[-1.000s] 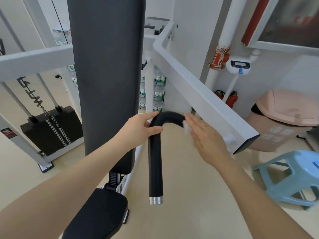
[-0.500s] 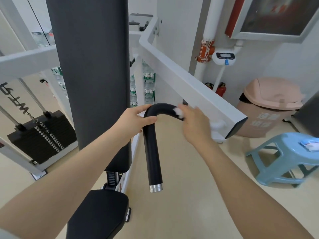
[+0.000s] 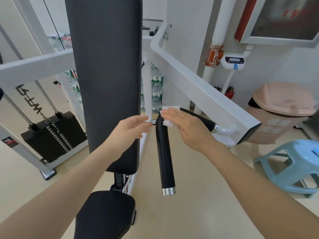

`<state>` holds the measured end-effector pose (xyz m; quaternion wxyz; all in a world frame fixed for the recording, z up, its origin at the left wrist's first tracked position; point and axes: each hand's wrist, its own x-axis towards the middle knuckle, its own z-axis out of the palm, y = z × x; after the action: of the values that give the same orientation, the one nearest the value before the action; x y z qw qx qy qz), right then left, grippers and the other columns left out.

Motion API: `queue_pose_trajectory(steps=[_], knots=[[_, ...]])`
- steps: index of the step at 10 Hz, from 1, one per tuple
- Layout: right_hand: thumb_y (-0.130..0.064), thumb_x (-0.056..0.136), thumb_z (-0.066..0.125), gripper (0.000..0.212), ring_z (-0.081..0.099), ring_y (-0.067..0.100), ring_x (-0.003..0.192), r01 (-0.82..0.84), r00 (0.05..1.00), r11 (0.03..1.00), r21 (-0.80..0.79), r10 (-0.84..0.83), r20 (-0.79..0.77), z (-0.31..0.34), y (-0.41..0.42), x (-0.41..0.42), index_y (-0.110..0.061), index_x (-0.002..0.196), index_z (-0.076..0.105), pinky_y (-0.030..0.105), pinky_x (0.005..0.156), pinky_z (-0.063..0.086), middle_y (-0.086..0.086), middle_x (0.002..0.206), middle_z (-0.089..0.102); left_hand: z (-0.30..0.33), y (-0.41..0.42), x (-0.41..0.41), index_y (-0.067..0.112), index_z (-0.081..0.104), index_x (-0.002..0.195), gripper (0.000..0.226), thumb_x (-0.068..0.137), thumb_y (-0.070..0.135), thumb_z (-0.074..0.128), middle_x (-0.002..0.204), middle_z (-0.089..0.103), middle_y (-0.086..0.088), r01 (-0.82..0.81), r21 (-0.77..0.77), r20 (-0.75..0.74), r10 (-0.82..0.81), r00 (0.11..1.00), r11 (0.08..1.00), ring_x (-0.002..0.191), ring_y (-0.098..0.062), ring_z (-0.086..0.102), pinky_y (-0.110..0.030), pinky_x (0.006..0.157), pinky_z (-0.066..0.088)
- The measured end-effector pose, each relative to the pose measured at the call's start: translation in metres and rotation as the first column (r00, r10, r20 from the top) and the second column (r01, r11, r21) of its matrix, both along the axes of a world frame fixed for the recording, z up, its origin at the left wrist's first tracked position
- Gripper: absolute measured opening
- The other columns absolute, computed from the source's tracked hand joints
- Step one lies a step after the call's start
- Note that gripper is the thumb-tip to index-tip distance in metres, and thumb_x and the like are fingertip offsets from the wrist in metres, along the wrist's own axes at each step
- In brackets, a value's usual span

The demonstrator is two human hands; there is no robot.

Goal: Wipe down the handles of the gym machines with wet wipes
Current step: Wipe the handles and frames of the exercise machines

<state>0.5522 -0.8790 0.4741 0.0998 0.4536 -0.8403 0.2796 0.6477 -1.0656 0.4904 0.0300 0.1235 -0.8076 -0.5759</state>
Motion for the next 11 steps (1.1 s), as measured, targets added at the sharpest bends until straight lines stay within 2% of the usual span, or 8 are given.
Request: queue_pose_trajectory(steps=[2,5,6,7,8,9,10,11], knots=[[0.003,0.085,0.038,0.043,0.042,0.02,0.129,-0.209,0.964,0.964,0.165,0.231,-0.134,-0.011,-0.017,0.024,-0.009,0.119,0.063,0.023,0.11,0.023,0.006,0.128,0.06,-0.003,0.003,0.0,0.029,0.062,0.099,0.017,0.093,0.017,0.051,0.101,0.069,0.006,-0.147,0.133,-0.089,0.159,0.983,0.98,0.098,-0.012,0.063,-0.026,0.085,0.05],[-0.001,0.091,0.036,0.045,0.032,0.012,0.135,-0.116,0.981,0.989,-0.088,0.128,0.147,-0.036,-0.015,0.072,-0.013,0.131,0.051,0.025,0.113,0.022,0.008,0.138,0.05,-0.011,0.01,0.008,0.026,0.065,0.102,0.027,0.093,0.01,0.046,0.103,0.068,0.011,-0.096,0.107,-0.111,0.108,0.988,0.99,0.099,-0.005,0.062,-0.027,0.089,0.049],[-0.012,0.097,0.04,0.031,0.053,0.01,0.112,0.416,0.797,0.763,-0.494,-0.044,0.603,-0.022,-0.009,0.073,-0.024,0.118,0.06,0.015,0.099,0.038,0.002,0.12,0.062,-0.008,0.019,0.005,0.03,0.058,0.119,0.033,0.094,0.012,0.048,0.118,0.063,0.012,-0.001,0.102,-0.099,0.011,0.995,0.995,0.107,-0.004,0.058,-0.024,0.091,0.047],[-0.004,0.097,0.041,0.025,0.054,0.018,0.106,0.909,0.275,0.246,-0.335,0.248,0.929,-0.009,0.005,0.055,-0.007,0.117,0.055,0.028,0.096,0.044,0.003,0.112,0.059,-0.003,0.028,0.0,0.033,0.053,0.128,0.038,0.095,0.014,0.047,0.113,0.061,0.022,0.034,0.062,-0.104,-0.028,0.994,0.998,0.105,0.004,0.054,-0.023,0.093,0.044],[-0.015,0.094,0.05,0.015,0.057,0.03,0.108,0.987,0.021,0.143,-0.071,0.324,0.946,-0.001,0.011,0.044,-0.003,0.087,0.055,0.037,0.084,0.052,0.016,0.095,0.061,-0.001,0.032,-0.006,0.031,0.046,0.136,0.043,0.095,0.017,0.047,0.1,0.063,0.025,0.046,0.029,-0.081,-0.043,0.996,0.999,0.099,0.004,0.057,-0.023,0.094,0.041],[-0.04,0.093,0.048,0.043,0.057,0.038,0.106,0.976,-0.082,0.207,0.064,0.081,0.993,0.023,0.006,0.042,-0.014,0.059,0.042,0.045,0.09,0.046,0.027,0.103,0.063,-0.003,0.032,-0.008,0.031,0.04,0.14,0.047,0.095,0.02,0.049,0.112,0.065,0.012,0.068,-0.017,-0.065,-0.069,0.995,0.998,0.102,-0.002,0.058,-0.017,0.09,0.036],[-0.013,0.094,0.047,0.022,0.051,0.032,0.118,0.993,0.034,-0.105,0.053,0.694,0.719,0.039,-0.002,0.028,-0.002,0.075,0.045,0.043,0.101,0.041,0.018,0.117,0.058,-0.004,0.03,-0.007,0.033,0.036,0.141,0.05,0.095,0.021,0.05,0.116,0.064,0.009,0.096,-0.038,-0.051,-0.098,0.994,0.995,0.097,0.003,0.056,-0.005,0.08,0.034],[-0.004,0.085,0.055,0.013,0.046,0.03,0.118,0.984,0.048,0.091,-0.151,0.687,0.725,0.031,-0.021,0.023,0.004,0.078,0.048,0.039,0.108,0.035,0.026,0.111,0.052,-0.005,0.027,-0.007,0.035,0.036,0.141,0.05,0.094,0.022,0.05,0.111,0.064,0.012,0.099,-0.067,-0.046,-0.102,0.994,0.993,0.081,0.008,0.054,0.006,0.054,0.034]])
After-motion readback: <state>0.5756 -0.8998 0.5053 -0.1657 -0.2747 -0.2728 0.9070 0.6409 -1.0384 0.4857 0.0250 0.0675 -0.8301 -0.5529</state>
